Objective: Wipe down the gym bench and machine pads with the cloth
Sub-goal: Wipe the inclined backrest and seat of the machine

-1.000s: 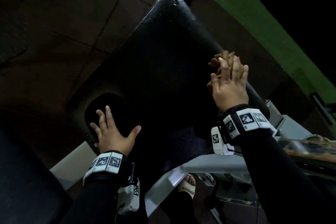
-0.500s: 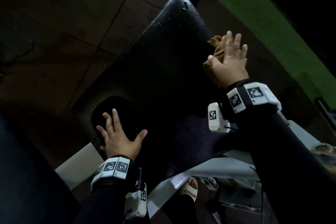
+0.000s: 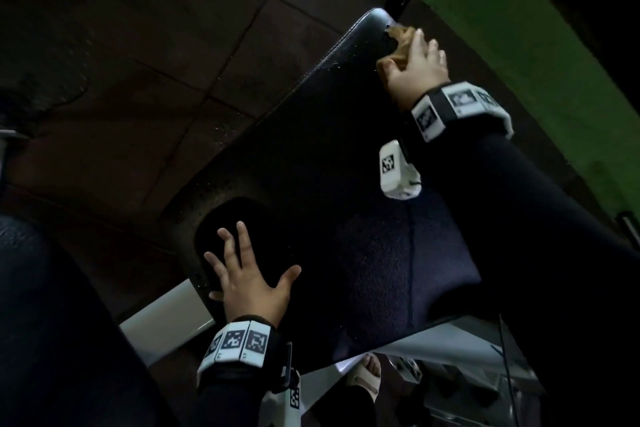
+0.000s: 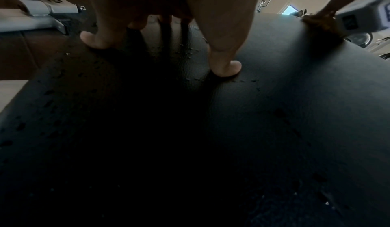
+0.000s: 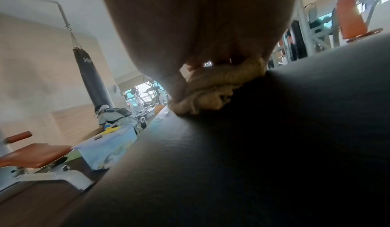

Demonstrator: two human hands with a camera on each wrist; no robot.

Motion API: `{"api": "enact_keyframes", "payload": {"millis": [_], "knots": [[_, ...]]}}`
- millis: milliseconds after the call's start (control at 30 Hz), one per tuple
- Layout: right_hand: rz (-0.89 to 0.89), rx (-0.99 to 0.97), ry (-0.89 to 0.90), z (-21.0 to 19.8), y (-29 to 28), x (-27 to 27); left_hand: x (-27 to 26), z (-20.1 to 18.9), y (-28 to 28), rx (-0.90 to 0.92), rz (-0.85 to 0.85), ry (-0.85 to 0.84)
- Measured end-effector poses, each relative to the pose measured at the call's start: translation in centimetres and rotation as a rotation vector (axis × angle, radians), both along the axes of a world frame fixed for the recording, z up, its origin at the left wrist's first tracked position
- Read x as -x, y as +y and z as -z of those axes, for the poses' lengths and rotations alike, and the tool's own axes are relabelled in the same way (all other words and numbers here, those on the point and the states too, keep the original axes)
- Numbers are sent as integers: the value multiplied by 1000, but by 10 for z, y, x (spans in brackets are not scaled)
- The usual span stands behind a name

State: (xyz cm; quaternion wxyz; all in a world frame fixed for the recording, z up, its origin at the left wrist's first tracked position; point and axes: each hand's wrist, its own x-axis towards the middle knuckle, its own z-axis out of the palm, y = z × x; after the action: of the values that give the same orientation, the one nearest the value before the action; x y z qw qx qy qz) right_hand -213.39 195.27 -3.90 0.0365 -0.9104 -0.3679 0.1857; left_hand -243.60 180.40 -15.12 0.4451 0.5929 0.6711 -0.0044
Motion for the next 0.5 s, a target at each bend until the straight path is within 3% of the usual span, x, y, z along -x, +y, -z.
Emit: {"api": "enact_keyframes", "payload": {"millis": [167, 333, 400, 500], "knots": [[-272, 43, -88, 5, 31, 28, 0, -1, 0, -2, 5, 0], [-591, 68, -42, 12, -8, 41, 0, 0, 0, -2, 4, 10], [-624, 60, -34, 12, -31, 35, 0, 0, -1, -2, 1, 10], [-531, 60, -48, 9, -62, 16, 0, 1, -1, -6, -3, 8]]}}
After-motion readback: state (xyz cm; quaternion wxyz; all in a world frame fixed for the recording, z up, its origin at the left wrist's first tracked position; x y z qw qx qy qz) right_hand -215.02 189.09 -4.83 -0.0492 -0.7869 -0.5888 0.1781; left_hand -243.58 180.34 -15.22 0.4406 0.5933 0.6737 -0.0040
